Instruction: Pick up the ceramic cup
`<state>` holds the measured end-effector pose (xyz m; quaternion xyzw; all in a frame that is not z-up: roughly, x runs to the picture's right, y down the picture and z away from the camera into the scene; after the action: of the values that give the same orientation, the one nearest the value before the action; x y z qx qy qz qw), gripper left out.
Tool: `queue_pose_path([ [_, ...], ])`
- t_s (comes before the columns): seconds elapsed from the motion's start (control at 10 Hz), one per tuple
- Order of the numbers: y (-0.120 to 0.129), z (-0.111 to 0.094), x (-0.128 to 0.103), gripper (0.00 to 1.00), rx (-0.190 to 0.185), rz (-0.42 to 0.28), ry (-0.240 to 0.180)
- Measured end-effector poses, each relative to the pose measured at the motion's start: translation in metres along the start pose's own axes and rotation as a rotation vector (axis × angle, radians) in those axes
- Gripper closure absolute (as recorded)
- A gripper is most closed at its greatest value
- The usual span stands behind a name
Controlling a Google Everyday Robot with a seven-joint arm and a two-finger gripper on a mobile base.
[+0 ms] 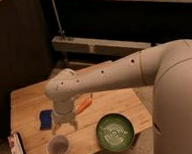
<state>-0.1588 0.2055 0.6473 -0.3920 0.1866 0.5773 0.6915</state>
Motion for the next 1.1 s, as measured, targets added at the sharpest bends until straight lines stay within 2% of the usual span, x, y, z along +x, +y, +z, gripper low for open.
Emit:
queue_pose_path([
  [0.2,-0.004,0.003,0.015,0.4,-0.007,-0.004,-0.018],
  [0.5,-0.006,0.013,0.024,0.4,0.002,-0.017,-0.013],
  [0.7,-0.007,0.025,0.022,0.4,0.021,-0.024,0.002],
  [1.0,-0.021,0.044,0.014,0.4,0.038,-0.002,0.03],
  [1.1,-0.026,0.051,0.01,0.45,0.036,0.002,0.042],
])
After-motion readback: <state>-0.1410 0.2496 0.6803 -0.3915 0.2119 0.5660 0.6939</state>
